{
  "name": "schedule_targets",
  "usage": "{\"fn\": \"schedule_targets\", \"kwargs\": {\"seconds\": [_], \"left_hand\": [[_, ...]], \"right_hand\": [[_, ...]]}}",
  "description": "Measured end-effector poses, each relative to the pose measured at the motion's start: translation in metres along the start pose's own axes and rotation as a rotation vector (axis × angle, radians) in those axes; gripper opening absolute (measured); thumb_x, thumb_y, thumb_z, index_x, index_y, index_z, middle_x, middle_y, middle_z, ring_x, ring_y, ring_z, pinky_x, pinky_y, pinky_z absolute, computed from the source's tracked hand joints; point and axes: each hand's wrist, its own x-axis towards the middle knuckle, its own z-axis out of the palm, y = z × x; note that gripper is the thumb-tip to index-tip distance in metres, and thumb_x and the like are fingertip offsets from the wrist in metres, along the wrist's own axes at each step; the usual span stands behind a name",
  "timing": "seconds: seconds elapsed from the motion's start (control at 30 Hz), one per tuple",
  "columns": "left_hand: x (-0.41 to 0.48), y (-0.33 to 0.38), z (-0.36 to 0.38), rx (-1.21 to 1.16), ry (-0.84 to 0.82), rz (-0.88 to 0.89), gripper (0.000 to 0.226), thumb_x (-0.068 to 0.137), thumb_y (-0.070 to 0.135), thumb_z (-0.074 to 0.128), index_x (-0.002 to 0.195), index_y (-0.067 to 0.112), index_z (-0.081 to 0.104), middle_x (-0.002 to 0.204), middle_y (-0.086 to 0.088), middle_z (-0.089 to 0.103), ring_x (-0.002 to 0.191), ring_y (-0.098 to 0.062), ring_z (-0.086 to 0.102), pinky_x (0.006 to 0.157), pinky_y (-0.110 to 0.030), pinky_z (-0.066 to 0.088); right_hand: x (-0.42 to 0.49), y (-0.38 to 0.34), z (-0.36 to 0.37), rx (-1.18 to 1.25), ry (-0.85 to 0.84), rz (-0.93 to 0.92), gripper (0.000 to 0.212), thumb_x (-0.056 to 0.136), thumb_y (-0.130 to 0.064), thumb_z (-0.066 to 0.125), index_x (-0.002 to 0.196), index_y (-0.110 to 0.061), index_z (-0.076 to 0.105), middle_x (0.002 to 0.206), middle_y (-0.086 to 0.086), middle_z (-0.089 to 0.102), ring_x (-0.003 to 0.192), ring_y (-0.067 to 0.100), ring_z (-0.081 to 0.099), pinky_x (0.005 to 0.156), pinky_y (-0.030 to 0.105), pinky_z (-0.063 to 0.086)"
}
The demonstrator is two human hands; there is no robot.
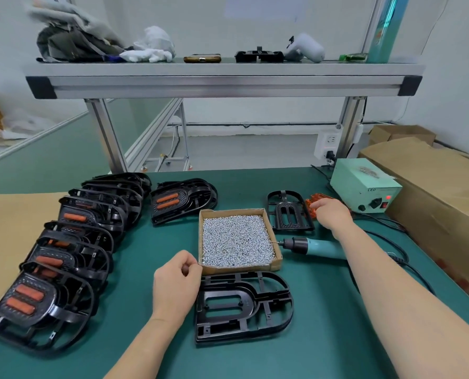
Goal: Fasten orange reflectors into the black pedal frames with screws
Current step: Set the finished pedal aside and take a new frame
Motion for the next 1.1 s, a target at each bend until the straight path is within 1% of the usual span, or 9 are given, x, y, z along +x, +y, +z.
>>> {"fn": "schedule_targets", "kwargs": {"seconds": [0.13, 0.2, 0.4, 0.5, 0.57, 0.7, 0.8, 0.97, 1.1], "left_hand": [[0.001, 0.001, 0.000, -0.018, 0.001, 0.007, 0.024, 0.080, 0.005, 0.058, 0.061, 0.018, 0.054, 0.060, 0.000, 0.056, 0.055, -0.010, 0.043, 0.055, -0.015, 0.038], [0.002, 0.000, -0.001, -0.015, 0.004, 0.011, 0.025, 0.080, 0.005, 0.058, 0.060, 0.018, 0.054, 0.059, -0.001, 0.055, 0.056, -0.014, 0.044, 0.055, -0.016, 0.038], [0.000, 0.000, -0.001, -0.022, -0.004, -0.003, 0.024, 0.081, 0.006, 0.058, 0.061, 0.019, 0.054, 0.059, 0.001, 0.056, 0.062, -0.017, 0.049, 0.055, -0.015, 0.038], [0.001, 0.000, 0.000, -0.024, -0.001, -0.004, 0.024, 0.081, 0.006, 0.058, 0.061, 0.019, 0.054, 0.060, 0.000, 0.057, 0.063, -0.018, 0.050, 0.053, -0.016, 0.037], [0.002, 0.000, 0.000, -0.028, -0.003, -0.003, 0.023, 0.081, 0.006, 0.058, 0.061, 0.019, 0.055, 0.060, 0.000, 0.057, 0.063, -0.018, 0.050, 0.054, -0.017, 0.038], [0.001, 0.000, 0.000, -0.035, 0.002, -0.011, 0.023, 0.082, 0.007, 0.058, 0.062, 0.019, 0.056, 0.059, 0.001, 0.058, 0.058, -0.013, 0.048, 0.054, -0.015, 0.037], [0.001, 0.000, -0.001, -0.039, -0.003, -0.012, 0.023, 0.082, 0.008, 0.058, 0.063, 0.019, 0.056, 0.059, -0.001, 0.058, 0.059, -0.015, 0.049, 0.055, -0.014, 0.038], [0.001, 0.001, 0.000, -0.089, 0.002, -0.037, 0.021, 0.084, 0.012, 0.060, 0.064, 0.017, 0.056, 0.063, -0.005, 0.057, 0.057, -0.010, 0.042, 0.054, -0.016, 0.036], [0.000, 0.001, 0.000, -0.160, -0.012, -0.046, 0.022, 0.087, 0.017, 0.064, 0.066, 0.014, 0.057, 0.067, -0.009, 0.058, 0.059, -0.010, 0.041, 0.055, -0.017, 0.037]], "right_hand": [[0.005, -0.005, 0.003, -0.074, -0.062, 0.030, 0.044, 0.098, 0.002, 0.035, 0.129, -0.004, 0.067, 0.141, 0.017, 0.058, 0.124, 0.037, 0.055, 0.105, 0.042, 0.046], [0.005, -0.006, 0.004, -0.038, -0.062, 0.045, 0.042, 0.098, 0.003, 0.035, 0.124, 0.002, 0.067, 0.135, 0.020, 0.061, 0.119, 0.038, 0.058, 0.103, 0.043, 0.048], [-0.003, 0.003, 0.005, 0.284, 0.109, 0.150, 0.035, 0.097, -0.001, 0.041, 0.108, 0.005, 0.074, 0.125, 0.023, 0.066, 0.115, 0.041, 0.060, 0.097, 0.046, 0.051], [-0.010, 0.008, 0.003, 0.394, 0.151, 0.169, 0.042, 0.092, 0.003, 0.040, 0.108, -0.007, 0.077, 0.132, 0.013, 0.065, 0.120, 0.034, 0.058, 0.096, 0.040, 0.051], [-0.015, 0.011, 0.001, 0.438, 0.186, 0.159, 0.045, 0.092, 0.002, 0.040, 0.108, -0.017, 0.077, 0.134, 0.006, 0.065, 0.116, 0.029, 0.061, 0.097, 0.040, 0.052], [-0.026, 0.009, -0.001, 0.515, 0.248, 0.084, 0.040, 0.091, -0.002, 0.046, 0.098, -0.030, 0.074, 0.120, 0.000, 0.071, 0.103, 0.025, 0.067, 0.096, 0.045, 0.054], [-0.040, 0.003, 0.002, 0.563, 0.266, -0.001, 0.036, 0.089, -0.004, 0.052, 0.090, -0.034, 0.072, 0.107, -0.006, 0.072, 0.099, 0.021, 0.067, 0.094, 0.043, 0.055], [-0.070, -0.015, 0.015, 0.632, 0.273, -0.144, 0.040, 0.089, -0.004, 0.059, 0.079, -0.042, 0.070, 0.094, -0.014, 0.070, 0.086, 0.018, 0.065, 0.083, 0.035, 0.053], [-0.094, -0.027, 0.028, 0.749, 0.224, -0.242, 0.037, 0.090, -0.001, 0.060, 0.085, -0.035, 0.073, 0.092, -0.008, 0.072, 0.081, 0.019, 0.065, 0.077, 0.033, 0.052]]}}
